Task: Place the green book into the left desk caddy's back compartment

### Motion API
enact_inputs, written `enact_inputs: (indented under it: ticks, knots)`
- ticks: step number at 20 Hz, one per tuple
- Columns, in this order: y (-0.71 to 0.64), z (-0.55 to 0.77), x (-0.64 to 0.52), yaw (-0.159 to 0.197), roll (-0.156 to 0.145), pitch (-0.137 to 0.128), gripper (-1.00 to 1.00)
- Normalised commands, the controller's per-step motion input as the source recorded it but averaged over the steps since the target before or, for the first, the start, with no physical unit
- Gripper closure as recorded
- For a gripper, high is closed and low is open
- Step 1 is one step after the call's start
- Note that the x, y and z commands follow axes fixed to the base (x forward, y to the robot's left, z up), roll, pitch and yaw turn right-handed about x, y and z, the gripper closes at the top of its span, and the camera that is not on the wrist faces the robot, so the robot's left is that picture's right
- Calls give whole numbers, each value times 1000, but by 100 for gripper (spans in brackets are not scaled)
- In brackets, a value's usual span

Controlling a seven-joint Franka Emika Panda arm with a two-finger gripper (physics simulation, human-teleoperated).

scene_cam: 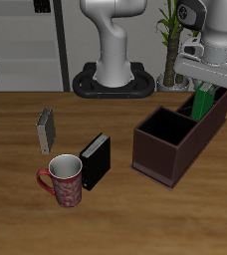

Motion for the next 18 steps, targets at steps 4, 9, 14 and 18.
enact_inputs:
  ticks: [4,9,14,18]
  knots:
    - [-76,-322,182,-2,-22,51,100]
    - [-60,-288,142,-10,-6,50,100]
    - [-100,-280,131,6,-14,37,100]
    - [-37,-128,106,-9,-6,31,-100]
